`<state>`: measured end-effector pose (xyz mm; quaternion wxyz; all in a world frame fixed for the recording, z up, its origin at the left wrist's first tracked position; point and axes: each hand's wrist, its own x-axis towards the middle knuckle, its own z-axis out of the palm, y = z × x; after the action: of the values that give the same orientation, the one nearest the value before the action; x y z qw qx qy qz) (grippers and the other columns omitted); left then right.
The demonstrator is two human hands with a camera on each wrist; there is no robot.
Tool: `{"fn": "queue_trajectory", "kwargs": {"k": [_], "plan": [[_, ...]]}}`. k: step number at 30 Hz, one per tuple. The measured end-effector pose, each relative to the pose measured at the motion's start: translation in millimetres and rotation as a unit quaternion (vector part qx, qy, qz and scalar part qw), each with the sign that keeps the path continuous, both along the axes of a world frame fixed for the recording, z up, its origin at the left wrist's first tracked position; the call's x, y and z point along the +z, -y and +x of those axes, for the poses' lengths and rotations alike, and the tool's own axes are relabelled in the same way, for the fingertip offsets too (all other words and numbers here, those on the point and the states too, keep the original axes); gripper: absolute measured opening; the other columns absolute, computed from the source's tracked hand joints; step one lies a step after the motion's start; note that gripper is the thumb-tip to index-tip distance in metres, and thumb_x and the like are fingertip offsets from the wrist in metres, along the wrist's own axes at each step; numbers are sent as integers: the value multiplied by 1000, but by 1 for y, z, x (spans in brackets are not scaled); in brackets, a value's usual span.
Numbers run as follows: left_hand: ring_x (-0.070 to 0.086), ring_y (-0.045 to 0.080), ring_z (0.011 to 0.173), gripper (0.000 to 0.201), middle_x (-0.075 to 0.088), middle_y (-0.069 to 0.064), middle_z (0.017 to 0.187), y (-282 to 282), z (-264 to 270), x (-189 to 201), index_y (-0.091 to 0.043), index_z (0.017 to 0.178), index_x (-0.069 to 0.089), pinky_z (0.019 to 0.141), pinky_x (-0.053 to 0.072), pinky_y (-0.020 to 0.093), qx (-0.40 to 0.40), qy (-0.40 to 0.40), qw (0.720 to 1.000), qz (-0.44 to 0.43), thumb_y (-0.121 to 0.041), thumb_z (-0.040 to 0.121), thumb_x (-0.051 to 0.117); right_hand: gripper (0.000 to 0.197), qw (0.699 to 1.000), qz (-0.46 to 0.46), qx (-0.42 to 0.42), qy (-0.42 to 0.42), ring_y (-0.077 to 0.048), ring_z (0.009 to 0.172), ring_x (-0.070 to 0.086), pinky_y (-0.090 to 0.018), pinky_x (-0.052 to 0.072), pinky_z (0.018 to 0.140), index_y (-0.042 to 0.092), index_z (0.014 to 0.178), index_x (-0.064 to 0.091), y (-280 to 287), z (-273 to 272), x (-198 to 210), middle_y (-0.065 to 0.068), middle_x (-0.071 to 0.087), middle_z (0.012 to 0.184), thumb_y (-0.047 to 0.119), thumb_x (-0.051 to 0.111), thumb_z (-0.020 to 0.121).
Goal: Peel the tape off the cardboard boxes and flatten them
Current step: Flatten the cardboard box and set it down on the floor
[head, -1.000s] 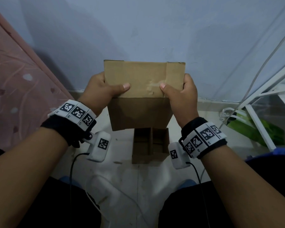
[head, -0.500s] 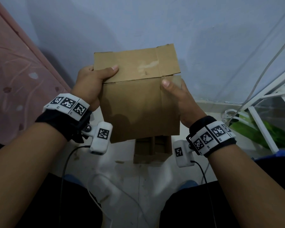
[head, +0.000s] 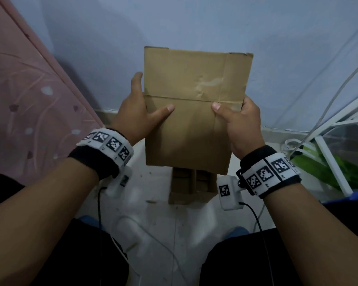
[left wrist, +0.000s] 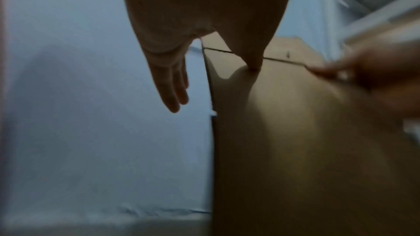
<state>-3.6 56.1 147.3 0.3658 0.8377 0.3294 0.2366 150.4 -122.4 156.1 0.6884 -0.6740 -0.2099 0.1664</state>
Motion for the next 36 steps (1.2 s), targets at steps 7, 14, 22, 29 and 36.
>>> {"fn": "queue_trajectory", "kwargs": {"k": [7, 14, 22, 29, 36], "plan": [[71, 8, 100, 38, 75, -10, 109, 6, 3, 7, -23, 115, 70, 96, 57, 40, -14, 111, 988, -108, -44, 84, 75, 33, 998, -68, -8, 15, -21, 100, 72, -55, 59, 92, 10, 113, 65, -2, -1, -1, -14, 74, 108, 16, 66, 80], [66, 17, 105, 35, 72, -2, 114, 22, 5, 3, -16, 118, 68, 90, 48, 26, 50, 78, 995, 23, -38, 91, 71, 17, 968, -187, -19, 166, -8, 72, 58, -21, 46, 61, 12, 103, 56, -1, -15, -18, 4, 60, 84, -1, 51, 92], [61, 35, 97, 36, 66, 14, 97, 16, 3, -1, -3, 96, 59, 75, 42, 34, 126, -5, 989, 71, -38, 97, 63, 8, 929, -221, -5, 298, -11, 62, 50, -23, 37, 53, 12, 102, 49, -9, -36, -25, 0, 53, 73, 8, 54, 97], [65, 25, 99, 33, 71, 7, 103, 14, -1, 1, -8, 104, 67, 82, 47, 28, 87, 35, 995, 33, -40, 94, 67, 21, 927, -223, -50, 299, -20, 72, 56, -23, 36, 57, 2, 115, 54, -9, -37, -23, -5, 60, 83, 6, 54, 95], [57, 15, 74, 51, 60, 1, 77, 16, 9, 7, -16, 80, 58, 71, 45, 31, 55, 96, 983, -146, -58, 103, 39, 18, 988, -101, -65, 100, 0, 83, 63, -18, 51, 78, 23, 110, 62, -9, -18, -10, 13, 68, 96, 15, 52, 97]]}}
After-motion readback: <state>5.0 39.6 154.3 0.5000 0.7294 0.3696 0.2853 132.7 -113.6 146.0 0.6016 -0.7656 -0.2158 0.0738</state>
